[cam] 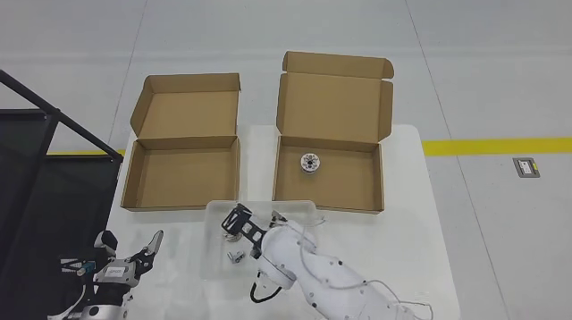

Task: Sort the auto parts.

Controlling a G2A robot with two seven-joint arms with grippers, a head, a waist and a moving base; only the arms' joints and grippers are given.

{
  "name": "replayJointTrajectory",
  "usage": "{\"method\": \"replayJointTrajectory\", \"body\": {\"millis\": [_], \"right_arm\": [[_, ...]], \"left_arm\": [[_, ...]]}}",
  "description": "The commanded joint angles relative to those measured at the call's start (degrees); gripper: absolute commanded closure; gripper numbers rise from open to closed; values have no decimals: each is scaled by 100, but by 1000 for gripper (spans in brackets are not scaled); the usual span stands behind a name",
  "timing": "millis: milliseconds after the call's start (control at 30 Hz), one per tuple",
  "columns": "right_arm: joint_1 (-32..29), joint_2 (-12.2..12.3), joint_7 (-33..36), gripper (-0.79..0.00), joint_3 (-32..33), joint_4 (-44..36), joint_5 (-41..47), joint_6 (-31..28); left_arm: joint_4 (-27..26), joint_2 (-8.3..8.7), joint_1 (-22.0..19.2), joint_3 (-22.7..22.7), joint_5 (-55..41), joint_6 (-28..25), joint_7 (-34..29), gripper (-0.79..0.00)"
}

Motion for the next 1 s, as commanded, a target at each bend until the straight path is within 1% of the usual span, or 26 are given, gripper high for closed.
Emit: {"method": "replayJointTrajectory", "body": {"millis": [0,67,100,267,300,333,367,400,433,567,600,633,667,800,967], "right_arm": [[-92,-42,-224,-785,38,57,93,330],[-160,-98,-285,-785,78,109,143,786],[-187,-127,-297,-785,77,123,204,894],[-213,-290,-29,-785,-29,262,141,1654],[-207,-325,36,-739,-75,306,105,1751],[-189,-360,126,-613,-113,373,44,1891],[-167,-400,194,-591,-156,420,-5,2009],[-150,-438,245,-603,-178,474,-4,2085],[-125,-474,296,-610,-188,540,21,2128],[8,-611,371,-576,-115,866,224,2325],[49,-645,357,-529,-87,938,294,2345],[82,-676,345,-385,-57,1021,378,2349],[120,-706,340,-369,-21,1113,457,2365],[268,-830,343,-372,34,1502,674,2405],[400,-976,239,-351,67,1900,914,2387]], "left_arm": [[0,0,0,0,0,0,0,-785],[0,0,0,0,0,0,0,-785],[0,0,0,0,0,0,0,-785],[0,0,0,0,0,0,0,-785],[0,0,0,0,0,0,0,-785],[0,0,0,0,0,0,0,-785],[0,0,0,0,0,0,0,-785],[0,0,0,0,0,0,0,-785],[0,0,0,0,0,0,0,-785],[0,0,0,0,0,0,0,-785],[0,0,0,0,0,0,0,-785],[0,0,0,0,0,0,0,-785],[0,0,0,0,0,0,0,-785],[0,0,0,0,0,0,0,-785],[0,0,0,0,0,0,0,-785]]}}
